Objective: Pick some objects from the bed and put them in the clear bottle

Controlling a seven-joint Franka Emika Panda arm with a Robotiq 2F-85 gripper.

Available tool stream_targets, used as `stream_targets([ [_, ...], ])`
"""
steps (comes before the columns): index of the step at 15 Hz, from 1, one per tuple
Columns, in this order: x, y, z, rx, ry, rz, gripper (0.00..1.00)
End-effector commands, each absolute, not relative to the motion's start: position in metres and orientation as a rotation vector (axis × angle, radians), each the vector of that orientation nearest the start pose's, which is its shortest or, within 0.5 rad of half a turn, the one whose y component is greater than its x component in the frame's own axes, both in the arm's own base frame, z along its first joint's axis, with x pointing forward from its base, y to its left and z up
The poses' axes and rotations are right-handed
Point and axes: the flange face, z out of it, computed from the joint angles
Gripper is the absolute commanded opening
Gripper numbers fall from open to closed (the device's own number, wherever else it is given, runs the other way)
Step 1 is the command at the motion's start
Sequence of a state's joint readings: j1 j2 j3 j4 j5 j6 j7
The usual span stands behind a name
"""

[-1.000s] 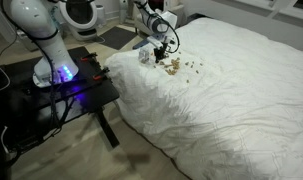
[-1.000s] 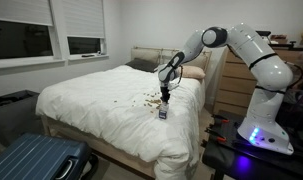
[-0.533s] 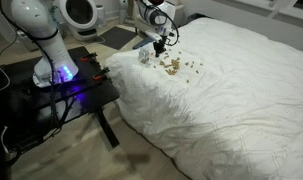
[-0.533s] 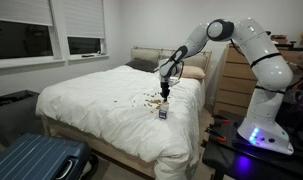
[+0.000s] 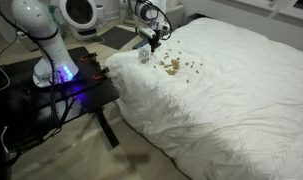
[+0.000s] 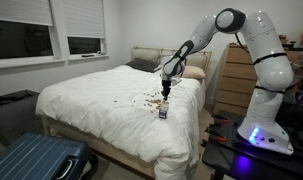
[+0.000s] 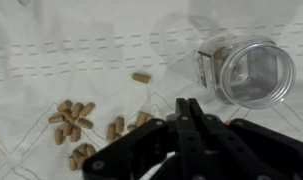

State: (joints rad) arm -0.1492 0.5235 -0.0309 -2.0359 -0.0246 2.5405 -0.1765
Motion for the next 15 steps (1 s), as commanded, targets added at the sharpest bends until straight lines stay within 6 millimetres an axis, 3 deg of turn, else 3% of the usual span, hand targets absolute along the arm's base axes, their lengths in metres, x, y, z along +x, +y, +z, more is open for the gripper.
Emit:
stream_targets([
  [1, 0.557, -0.092, 0.203, -3.18, -0.121, -0.03, 0.01],
  [8, 0.534, -0.067, 0.219, -3.187, -0.23, -0.083, 0.01],
  [15, 0.531, -0.043, 0.212, -3.155, -0.366, -0.077, 0.01],
])
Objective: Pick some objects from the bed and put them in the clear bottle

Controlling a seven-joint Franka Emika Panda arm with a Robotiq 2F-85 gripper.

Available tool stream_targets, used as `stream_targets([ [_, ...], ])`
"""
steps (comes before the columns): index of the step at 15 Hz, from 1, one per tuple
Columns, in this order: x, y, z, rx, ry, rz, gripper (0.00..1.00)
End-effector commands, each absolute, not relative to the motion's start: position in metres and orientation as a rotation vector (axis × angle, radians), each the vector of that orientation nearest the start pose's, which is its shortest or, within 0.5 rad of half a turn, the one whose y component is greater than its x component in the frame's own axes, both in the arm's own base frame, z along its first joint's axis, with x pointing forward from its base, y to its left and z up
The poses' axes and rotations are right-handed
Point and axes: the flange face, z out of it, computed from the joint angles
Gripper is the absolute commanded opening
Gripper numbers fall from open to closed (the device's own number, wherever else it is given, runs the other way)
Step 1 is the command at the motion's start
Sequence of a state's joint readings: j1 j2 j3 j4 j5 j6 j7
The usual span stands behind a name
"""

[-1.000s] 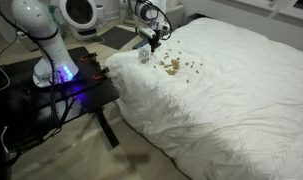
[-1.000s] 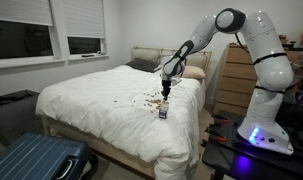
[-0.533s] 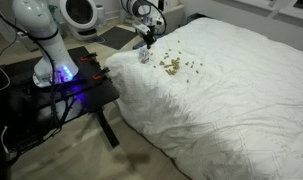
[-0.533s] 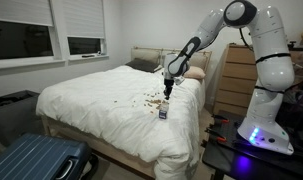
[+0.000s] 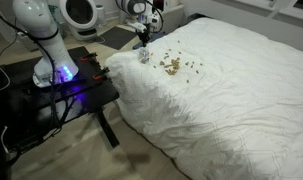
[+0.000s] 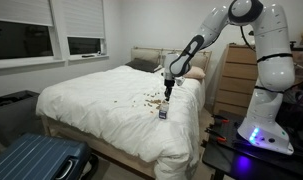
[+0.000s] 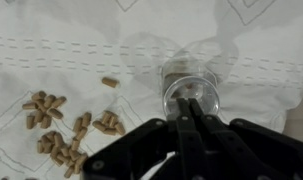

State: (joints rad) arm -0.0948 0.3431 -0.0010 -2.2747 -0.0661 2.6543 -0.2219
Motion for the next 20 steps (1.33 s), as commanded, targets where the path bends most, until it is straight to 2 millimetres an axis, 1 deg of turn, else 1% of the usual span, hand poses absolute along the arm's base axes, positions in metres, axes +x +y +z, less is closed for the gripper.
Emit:
stream_targets([
  [1, 0.533, -0.04, 0.21, -3.149, -0.39, -0.076, 0.01],
  [6, 0.538, -0.033, 0.204, -3.133, -0.436, -0.056, 0.01],
  [13, 0.546, -0.037, 0.187, -3.129, -0.45, -0.035, 0.01],
  [20, 0.561, -0.037, 0.176, -3.14, -0.457, -0.12, 0.01],
])
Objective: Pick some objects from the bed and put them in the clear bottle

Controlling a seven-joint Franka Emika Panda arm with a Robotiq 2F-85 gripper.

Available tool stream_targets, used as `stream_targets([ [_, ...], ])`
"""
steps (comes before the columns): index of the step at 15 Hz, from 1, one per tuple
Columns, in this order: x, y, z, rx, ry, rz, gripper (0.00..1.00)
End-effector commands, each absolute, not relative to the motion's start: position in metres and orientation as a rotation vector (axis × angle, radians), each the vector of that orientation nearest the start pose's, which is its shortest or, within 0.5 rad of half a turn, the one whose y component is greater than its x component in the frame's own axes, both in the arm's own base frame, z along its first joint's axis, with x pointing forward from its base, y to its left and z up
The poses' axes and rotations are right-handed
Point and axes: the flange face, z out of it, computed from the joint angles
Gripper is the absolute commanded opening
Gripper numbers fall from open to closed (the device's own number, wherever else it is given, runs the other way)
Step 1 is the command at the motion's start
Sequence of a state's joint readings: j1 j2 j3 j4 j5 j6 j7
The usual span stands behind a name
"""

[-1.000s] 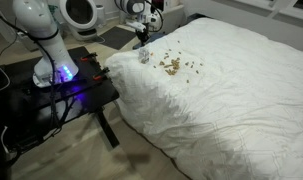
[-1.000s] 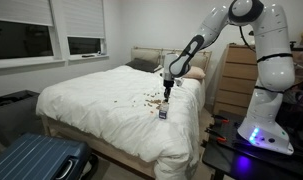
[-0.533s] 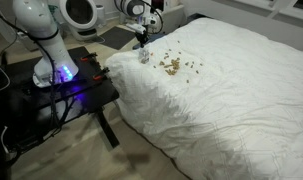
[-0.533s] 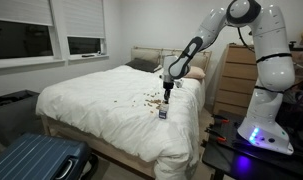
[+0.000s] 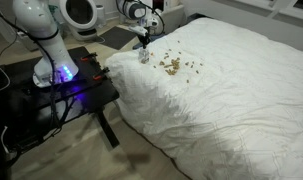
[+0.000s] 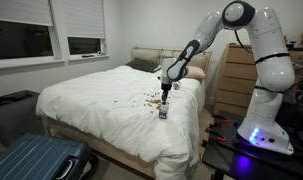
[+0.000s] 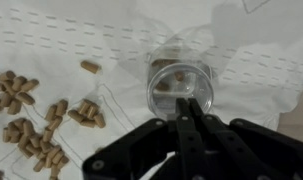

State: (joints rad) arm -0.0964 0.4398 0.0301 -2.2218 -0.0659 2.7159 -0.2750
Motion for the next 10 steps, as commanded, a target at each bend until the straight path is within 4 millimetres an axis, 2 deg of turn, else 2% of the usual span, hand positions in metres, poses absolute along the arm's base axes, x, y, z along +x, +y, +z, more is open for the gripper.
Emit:
stream_targets([
  [1, 0.562, -0.038, 0.174, -3.141, -0.458, -0.122, 0.01],
  [2, 0.563, -0.037, 0.172, -3.143, -0.459, -0.116, 0.01],
  [3, 0.564, -0.037, 0.169, -3.144, -0.458, -0.114, 0.3],
  [5, 0.564, -0.038, 0.165, -3.145, -0.459, -0.106, 0.38],
  [10, 0.564, -0.037, 0.159, -3.145, -0.461, -0.097, 0.74],
])
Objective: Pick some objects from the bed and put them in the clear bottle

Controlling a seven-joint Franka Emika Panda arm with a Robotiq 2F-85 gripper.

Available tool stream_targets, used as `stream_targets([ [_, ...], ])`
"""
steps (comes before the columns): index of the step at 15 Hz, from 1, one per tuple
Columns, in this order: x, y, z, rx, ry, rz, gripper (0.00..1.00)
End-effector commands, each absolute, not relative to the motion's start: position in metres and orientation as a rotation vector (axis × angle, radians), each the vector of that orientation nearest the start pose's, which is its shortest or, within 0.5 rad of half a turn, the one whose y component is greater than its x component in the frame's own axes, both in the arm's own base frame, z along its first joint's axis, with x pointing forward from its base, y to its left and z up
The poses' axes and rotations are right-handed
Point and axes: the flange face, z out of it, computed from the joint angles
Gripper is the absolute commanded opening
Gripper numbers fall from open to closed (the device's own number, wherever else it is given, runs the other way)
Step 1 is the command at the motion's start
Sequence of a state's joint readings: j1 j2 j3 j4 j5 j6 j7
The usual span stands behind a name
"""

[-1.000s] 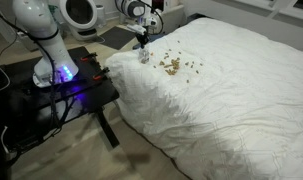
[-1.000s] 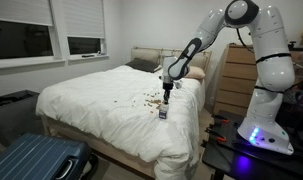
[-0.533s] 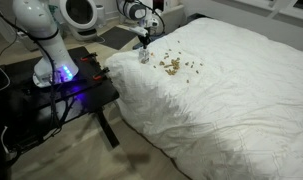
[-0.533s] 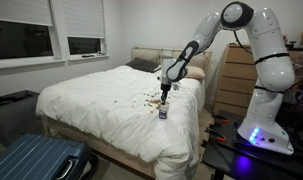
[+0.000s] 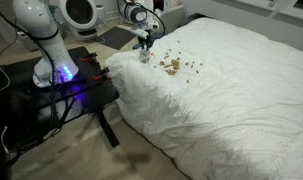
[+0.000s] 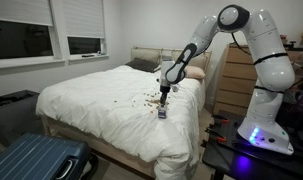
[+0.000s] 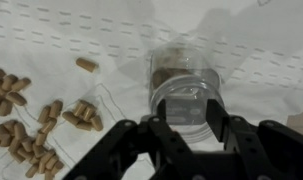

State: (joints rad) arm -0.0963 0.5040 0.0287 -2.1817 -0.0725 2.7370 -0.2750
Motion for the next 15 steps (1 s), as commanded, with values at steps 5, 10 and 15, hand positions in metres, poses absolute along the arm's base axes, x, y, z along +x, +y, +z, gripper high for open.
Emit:
stream_targets([
  [5, 0.563, -0.039, 0.16, -3.146, -0.453, -0.088, 0.24],
  [10, 0.564, -0.041, 0.166, -3.141, -0.437, -0.079, 0.0],
  [15, 0.571, -0.049, 0.186, -3.142, -0.406, -0.146, 0.0],
])
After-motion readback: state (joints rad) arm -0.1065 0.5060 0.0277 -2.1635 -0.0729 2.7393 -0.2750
